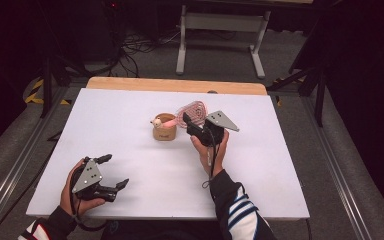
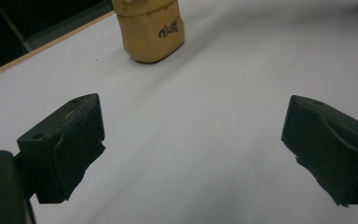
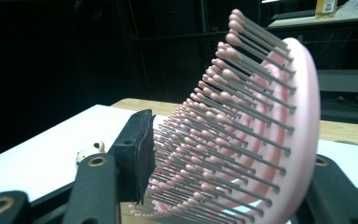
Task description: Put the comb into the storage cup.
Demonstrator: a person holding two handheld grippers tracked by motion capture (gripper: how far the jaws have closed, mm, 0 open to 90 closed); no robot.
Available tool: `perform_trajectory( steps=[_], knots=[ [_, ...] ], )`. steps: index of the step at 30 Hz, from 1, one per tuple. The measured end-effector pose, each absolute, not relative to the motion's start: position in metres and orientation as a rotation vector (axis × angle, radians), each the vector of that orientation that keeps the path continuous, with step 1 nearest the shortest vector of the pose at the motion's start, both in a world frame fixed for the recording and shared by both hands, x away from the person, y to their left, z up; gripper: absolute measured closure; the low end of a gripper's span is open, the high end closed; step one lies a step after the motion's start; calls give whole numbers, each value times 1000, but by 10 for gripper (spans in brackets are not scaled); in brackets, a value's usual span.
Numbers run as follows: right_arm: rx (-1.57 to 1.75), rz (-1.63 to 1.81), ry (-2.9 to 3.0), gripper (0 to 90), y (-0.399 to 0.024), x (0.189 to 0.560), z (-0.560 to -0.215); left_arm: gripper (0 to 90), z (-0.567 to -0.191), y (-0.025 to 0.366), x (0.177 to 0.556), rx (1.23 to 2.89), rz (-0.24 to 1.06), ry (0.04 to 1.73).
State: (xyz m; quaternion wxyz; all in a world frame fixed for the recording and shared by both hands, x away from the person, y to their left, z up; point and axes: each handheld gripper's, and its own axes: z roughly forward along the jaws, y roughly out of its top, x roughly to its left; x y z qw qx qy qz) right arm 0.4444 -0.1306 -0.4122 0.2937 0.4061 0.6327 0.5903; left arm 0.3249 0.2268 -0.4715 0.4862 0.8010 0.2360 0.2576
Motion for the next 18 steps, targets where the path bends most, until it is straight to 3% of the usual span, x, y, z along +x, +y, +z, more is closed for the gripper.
perform_trajectory(
  steps=[7, 18],
  knots=[
    [1061, 1552, 1717, 345, -131, 443, -411, 69, -472, 227, 325, 1949, 627, 574],
    [1054, 1504, 1730, 262, -136, 439, -404, 69, -472, 226, 325, 1955, 626, 575]
  ],
)
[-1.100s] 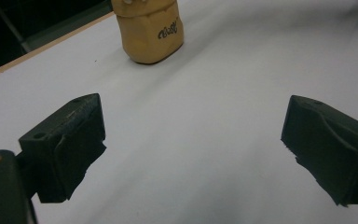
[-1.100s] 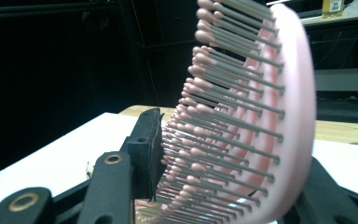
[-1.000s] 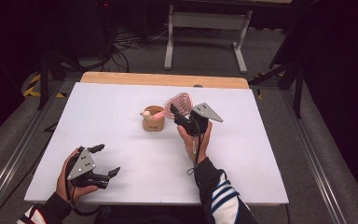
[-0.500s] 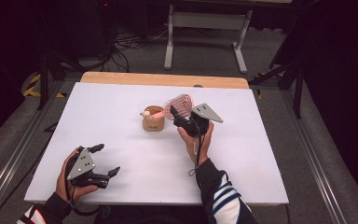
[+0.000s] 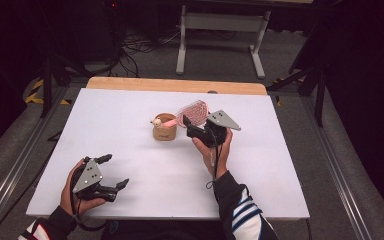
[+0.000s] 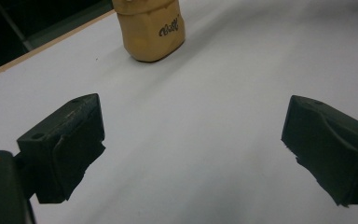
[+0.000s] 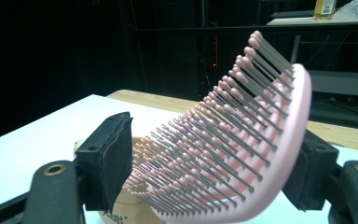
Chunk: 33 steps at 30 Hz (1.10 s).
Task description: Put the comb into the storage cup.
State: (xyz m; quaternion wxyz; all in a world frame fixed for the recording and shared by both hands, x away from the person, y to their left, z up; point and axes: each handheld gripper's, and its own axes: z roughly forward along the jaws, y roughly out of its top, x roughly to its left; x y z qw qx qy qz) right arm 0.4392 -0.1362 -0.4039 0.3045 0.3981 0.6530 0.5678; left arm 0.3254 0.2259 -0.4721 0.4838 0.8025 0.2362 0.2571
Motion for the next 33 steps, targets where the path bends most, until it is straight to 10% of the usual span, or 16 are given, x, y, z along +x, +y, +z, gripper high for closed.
perform_trajectory(
  steps=[18, 33],
  knots=[
    [1012, 1394, 1819, 42, -136, 442, -404, 69, -472, 226, 326, 1962, 618, 569],
    [931, 1346, 1823, 30, -142, 434, -397, 69, -471, 226, 324, 1962, 618, 562]
  ],
)
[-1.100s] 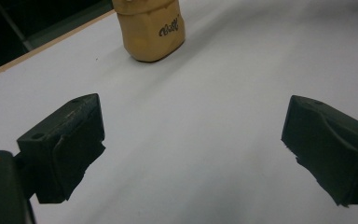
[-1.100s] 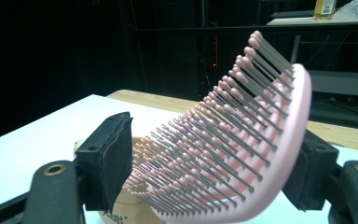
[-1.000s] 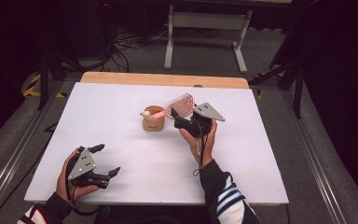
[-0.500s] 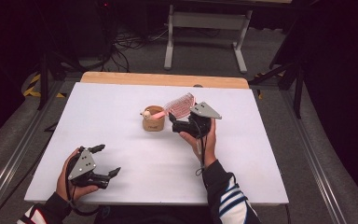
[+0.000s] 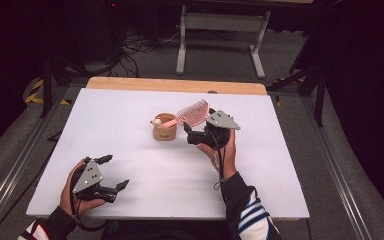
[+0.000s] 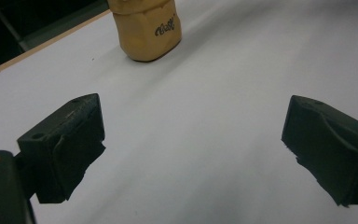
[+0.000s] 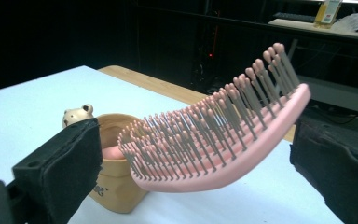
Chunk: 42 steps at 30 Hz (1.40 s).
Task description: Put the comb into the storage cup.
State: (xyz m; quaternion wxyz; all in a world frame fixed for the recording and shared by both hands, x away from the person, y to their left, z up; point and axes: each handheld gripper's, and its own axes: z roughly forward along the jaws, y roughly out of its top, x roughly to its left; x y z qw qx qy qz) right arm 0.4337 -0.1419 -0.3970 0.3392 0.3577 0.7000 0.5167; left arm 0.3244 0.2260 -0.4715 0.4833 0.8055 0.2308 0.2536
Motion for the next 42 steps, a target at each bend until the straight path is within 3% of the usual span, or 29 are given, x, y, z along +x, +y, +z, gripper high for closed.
perform_trajectory(
  steps=[42],
  knots=[
    [850, 1296, 1799, 45, -155, 414, -376, 72, -472, 227, 325, 1973, 601, 553]
  ],
)
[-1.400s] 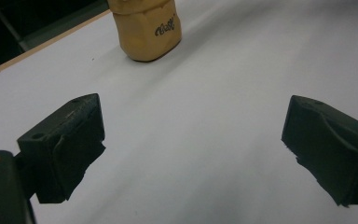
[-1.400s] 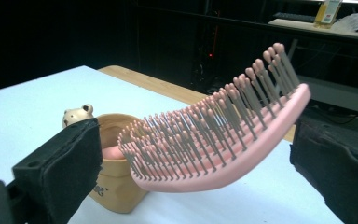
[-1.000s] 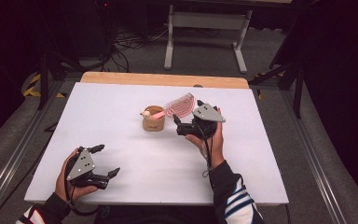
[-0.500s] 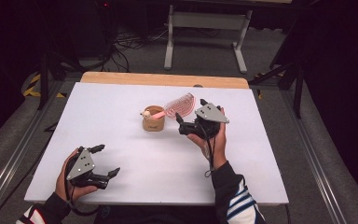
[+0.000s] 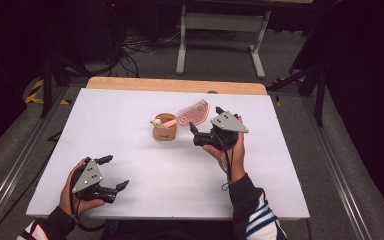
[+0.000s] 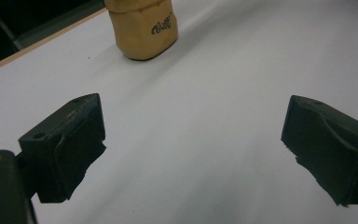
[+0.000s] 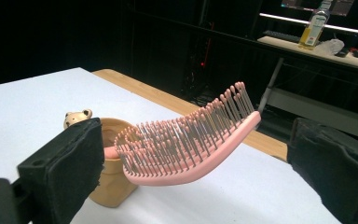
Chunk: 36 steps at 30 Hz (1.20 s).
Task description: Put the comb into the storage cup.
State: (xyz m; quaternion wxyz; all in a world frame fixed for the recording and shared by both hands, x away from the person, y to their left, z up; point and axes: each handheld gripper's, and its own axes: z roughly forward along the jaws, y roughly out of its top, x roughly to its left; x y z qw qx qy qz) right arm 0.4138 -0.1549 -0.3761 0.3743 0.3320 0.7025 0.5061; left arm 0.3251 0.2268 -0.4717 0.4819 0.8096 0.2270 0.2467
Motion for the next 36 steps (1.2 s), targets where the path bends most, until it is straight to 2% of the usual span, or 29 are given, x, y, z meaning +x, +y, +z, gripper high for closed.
perform_trajectory(
  steps=[36],
  knots=[
    [799, 1268, 1800, 48, -163, 389, -368, 71, -471, 226, 324, 1989, 597, 540]
  ],
)
